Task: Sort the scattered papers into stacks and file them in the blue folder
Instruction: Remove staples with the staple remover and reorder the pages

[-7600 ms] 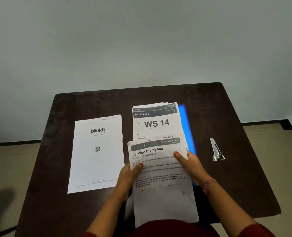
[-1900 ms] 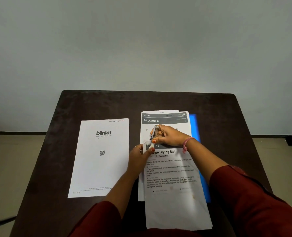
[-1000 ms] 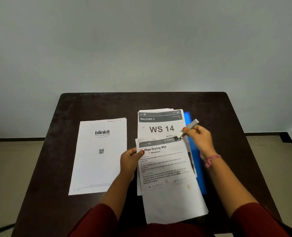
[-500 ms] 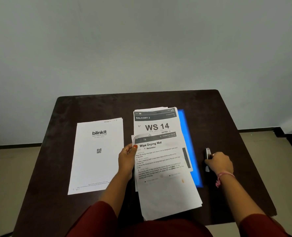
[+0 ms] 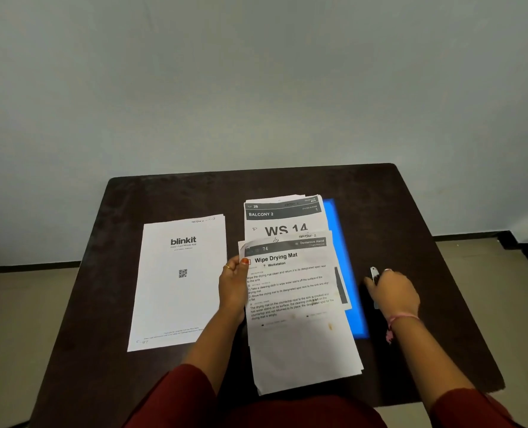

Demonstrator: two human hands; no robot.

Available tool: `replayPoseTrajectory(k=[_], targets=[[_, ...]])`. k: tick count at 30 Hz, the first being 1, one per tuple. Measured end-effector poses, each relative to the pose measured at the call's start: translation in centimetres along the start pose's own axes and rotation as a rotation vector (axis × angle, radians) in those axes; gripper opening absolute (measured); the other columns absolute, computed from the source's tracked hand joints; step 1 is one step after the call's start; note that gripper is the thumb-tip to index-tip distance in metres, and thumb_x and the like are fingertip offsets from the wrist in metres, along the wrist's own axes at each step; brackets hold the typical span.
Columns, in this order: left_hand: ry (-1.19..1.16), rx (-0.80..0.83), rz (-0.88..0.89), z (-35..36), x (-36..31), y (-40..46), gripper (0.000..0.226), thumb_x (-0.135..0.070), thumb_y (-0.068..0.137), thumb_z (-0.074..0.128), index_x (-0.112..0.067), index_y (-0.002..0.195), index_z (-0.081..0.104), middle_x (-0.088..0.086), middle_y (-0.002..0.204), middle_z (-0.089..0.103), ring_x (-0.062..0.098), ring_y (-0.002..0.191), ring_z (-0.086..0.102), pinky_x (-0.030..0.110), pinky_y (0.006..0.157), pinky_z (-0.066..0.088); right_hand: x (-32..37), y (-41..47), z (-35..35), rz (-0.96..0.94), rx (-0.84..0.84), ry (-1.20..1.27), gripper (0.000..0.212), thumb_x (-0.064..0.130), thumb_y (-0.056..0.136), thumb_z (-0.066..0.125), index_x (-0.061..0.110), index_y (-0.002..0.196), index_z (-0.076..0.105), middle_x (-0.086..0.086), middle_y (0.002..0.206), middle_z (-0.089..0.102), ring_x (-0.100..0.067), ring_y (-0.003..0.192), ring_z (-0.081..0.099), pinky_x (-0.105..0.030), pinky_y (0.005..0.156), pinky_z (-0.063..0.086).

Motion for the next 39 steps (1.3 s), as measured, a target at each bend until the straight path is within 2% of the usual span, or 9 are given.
replayPoseTrajectory(k=[5, 9, 13, 18, 21, 27, 29, 32, 39], targets=[[-0.022, -0.014, 0.008, 0.0, -0.5, -0.2, 0.012, -0.024, 0.100, 0.048, -0.020, 0.102, 0.059, 0.006, 0.093, 0.074, 0.020, 0.081, 0.071, 0.032, 0.070, 0.057, 3.9, -2.9, 0.0, -0.304, -0.025, 0.476, 0.048, 0.037, 0.094, 0.057, 0.007, 0.131, 0.055, -0.009, 0.124, 0.062, -0.021, 0.112, 0.059, -0.034, 0.096, 0.047], [-0.031, -0.017, 0.006, -0.3, -1.0, -0.5, 0.016, -0.025, 0.101, 0.046, -0.017, 0.104, 0.060, 0.007, 0.094, 0.074, 0.022, 0.083, 0.071, 0.035, 0.073, 0.057, 5.5, -5.3, 1.6, -0.332, 0.161, 0.860, 0.030, 0.021, 0.090, 0.065, 0.014, 0.119, 0.060, 0.014, 0.098, 0.065, 0.012, 0.086, 0.062, -0.009, 0.074, 0.050], [-0.067, -0.034, -0.010, -1.4, -1.6, -0.4, 0.020, -0.026, 0.101, 0.045, -0.016, 0.103, 0.062, 0.008, 0.093, 0.074, 0.024, 0.084, 0.070, 0.042, 0.078, 0.057, 5.0, -5.4, 3.7, -0.233, 0.283, 1.046, 0.038, 0.007, 0.090, 0.063, 0.003, 0.127, 0.056, -0.002, 0.103, 0.069, -0.010, 0.093, 0.066, -0.029, 0.091, 0.053], [-0.120, -0.051, -0.018, -2.8, -2.8, -0.3, 0.019, -0.022, 0.101, 0.044, -0.016, 0.099, 0.063, 0.008, 0.092, 0.073, 0.022, 0.081, 0.069, 0.037, 0.076, 0.056, 5.1, -6.9, 5.5, -0.203, 0.409, 1.146, 0.023, -0.001, 0.091, 0.057, 0.003, 0.113, 0.062, -0.006, 0.092, 0.071, -0.010, 0.080, 0.068, -0.019, 0.075, 0.055], [-0.125, -0.030, -0.017, -3.9, -3.5, -0.1, 0.018, -0.022, 0.100, 0.048, -0.015, 0.095, 0.064, 0.010, 0.093, 0.073, 0.024, 0.085, 0.068, 0.044, 0.084, 0.055, 5.6, -7.1, 6.1, -0.150, 0.428, 1.230, 0.018, -0.001, 0.089, 0.059, 0.002, 0.107, 0.065, -0.009, 0.090, 0.072, -0.011, 0.074, 0.068, -0.020, 0.069, 0.057], [0.037, 0.106, -0.087, -8.1, -3.6, -1.2, 0.016, -0.016, 0.097, 0.054, -0.012, 0.092, 0.068, 0.004, 0.090, 0.074, 0.011, 0.074, 0.071, 0.022, 0.063, 0.053, 9.3, -6.9, 6.6, -0.043, 0.550, 1.298, 0.013, 0.002, 0.090, 0.061, 0.004, 0.101, 0.067, -0.006, 0.082, 0.074, -0.015, 0.063, 0.067, -0.025, 0.054, 0.054], [0.074, 0.117, -0.146, -10.4, -2.4, -1.9, 0.014, -0.017, 0.095, 0.058, -0.010, 0.097, 0.069, 0.007, 0.095, 0.075, 0.015, 0.081, 0.072, 0.024, 0.066, 0.054, 11.4, -6.9, 7.1, -0.019, 0.607, 1.316, 0.015, 0.002, 0.090, 0.060, 0.003, 0.103, 0.068, -0.009, 0.086, 0.074, -0.022, 0.070, 0.067, -0.031, 0.061, 0.054], [0.054, -0.006, -0.186, -14.0, -0.8, -2.6, 0.012, -0.015, 0.094, 0.060, -0.011, 0.101, 0.068, 0.006, 0.097, 0.075, 0.023, 0.088, 0.071, 0.032, 0.073, 0.056, 15.0, -7.5, 8.2, -0.030, 0.652, 1.277, 0.020, -0.001, 0.089, 0.060, -0.001, 0.107, 0.067, -0.016, 0.099, 0.072, -0.031, 0.087, 0.067, -0.033, 0.071, 0.058], [0.122, -0.281, -0.066, -19.6, -2.1, -1.7, 0.017, -0.001, 0.096, 0.050, -0.006, 0.107, 0.063, 0.005, 0.101, 0.066, 0.018, 0.086, 0.062, 0.024, 0.074, 0.046, 23.3, -9.7, 9.5, -0.153, 0.586, 1.082, 0.011, 0.003, 0.086, 0.065, 0.012, 0.091, 0.068, -0.010, 0.092, 0.073, -0.016, 0.068, 0.068, -0.027, 0.059, 0.055]])
Point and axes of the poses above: each hand's wrist, its own y-axis towards the middle knuckle, its own z-axis out of the palm, x = y × z, the point moved 6 cm from there along y, towards the middle knuckle
